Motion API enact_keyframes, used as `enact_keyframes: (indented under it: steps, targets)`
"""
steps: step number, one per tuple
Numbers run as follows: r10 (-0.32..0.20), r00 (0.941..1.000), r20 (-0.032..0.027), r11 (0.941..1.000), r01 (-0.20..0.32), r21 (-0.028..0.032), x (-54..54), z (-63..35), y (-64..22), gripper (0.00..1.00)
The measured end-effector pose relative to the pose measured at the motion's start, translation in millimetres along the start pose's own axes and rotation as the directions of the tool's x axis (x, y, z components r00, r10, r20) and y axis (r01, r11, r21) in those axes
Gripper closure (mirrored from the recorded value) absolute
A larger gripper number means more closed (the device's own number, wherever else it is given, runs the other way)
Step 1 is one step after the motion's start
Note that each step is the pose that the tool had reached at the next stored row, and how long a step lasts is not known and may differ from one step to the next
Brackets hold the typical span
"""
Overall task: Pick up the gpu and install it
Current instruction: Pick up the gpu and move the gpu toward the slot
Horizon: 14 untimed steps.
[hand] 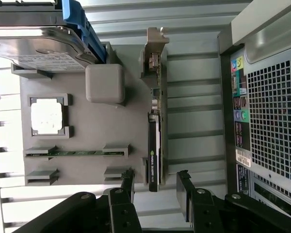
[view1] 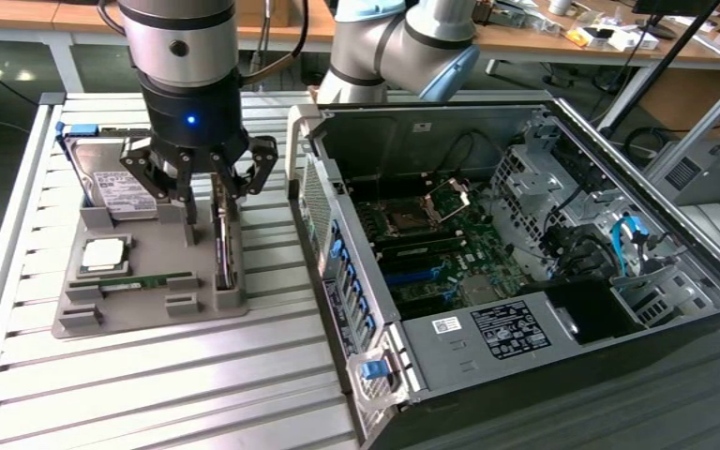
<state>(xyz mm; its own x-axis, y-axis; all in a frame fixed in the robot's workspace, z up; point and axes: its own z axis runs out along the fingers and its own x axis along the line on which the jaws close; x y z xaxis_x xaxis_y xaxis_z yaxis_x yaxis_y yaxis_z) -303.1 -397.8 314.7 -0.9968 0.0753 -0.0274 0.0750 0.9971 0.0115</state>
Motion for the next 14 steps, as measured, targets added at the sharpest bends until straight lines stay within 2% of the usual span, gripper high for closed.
enact_keyframes:
  steps: [14]
  targets:
    - [0.0, 1.0, 0.0, 1.0, 0.0, 0.0, 0.1, 4.0, 0.0, 0.52]
